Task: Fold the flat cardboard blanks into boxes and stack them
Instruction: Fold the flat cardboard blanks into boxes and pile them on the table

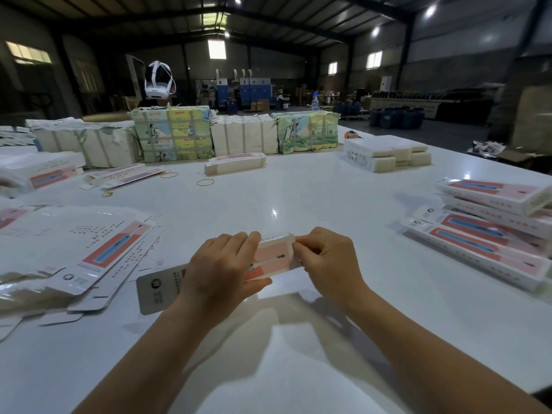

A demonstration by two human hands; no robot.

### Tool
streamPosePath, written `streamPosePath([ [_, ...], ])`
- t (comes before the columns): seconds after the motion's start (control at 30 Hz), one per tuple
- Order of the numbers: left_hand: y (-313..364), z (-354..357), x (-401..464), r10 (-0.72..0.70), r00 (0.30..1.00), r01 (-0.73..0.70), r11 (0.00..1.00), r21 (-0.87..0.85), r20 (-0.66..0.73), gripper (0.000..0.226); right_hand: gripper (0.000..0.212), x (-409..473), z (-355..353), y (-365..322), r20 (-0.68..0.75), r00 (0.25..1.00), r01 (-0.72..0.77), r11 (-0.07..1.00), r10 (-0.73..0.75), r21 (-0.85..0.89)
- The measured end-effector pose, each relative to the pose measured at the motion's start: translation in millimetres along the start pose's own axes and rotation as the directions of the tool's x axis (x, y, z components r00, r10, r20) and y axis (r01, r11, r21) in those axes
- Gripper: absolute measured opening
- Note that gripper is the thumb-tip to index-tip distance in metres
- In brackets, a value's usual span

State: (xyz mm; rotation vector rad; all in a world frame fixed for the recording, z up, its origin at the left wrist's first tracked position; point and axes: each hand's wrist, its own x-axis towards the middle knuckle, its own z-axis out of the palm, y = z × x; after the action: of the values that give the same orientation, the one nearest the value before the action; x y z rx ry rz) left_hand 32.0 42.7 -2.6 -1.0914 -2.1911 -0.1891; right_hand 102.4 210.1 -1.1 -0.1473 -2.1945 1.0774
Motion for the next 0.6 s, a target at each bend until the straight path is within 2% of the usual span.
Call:
streamPosePath([
  [0.1, 5.5, -0.4, 1.6, -0.053, 0.999, 0.053, 0.998, 0.017, -0.006, 0.077, 0.027, -2.2, 2.0, -4.5, 0.042, 0.997, 0.061, 0.998, -0.059, -0.036],
  [0.27, 11.0, 1.0, 0.8, -0.112, 0.994, 0.112, 0.994, 0.01, -0.019, 0.075, 0.013, -10.1, 13.4, -9.8, -0.027, 0.981, 0.18, 0.95, -0.193, -0.254],
  [0.33, 12.8, 0.8, 0.7, -0.125, 0.992, 0.126, 0.992, 0.019, -0.02, 0.074, 0.012, -11.2, 14.3, -9.8, -0.031, 0.975, 0.203, 0.935, -0.221, -0.29],
  [0.5, 11.3, -0.6, 1.7, -0.104, 0.994, 0.105, 0.994, 0.023, -0.021, 0.075, 0.018, -5.6, 10.4, -8.2, -0.074, 0.99, 0.112, 0.989, -0.119, -0.092],
  [0.6, 10.8, -1.2, 2.0, -0.085, 0.996, 0.085, 0.996, 0.023, -0.017, 0.075, 0.017, -5.7, 12.6, -6.7, -0.069, 0.983, 0.163, 0.978, -0.173, -0.128],
])
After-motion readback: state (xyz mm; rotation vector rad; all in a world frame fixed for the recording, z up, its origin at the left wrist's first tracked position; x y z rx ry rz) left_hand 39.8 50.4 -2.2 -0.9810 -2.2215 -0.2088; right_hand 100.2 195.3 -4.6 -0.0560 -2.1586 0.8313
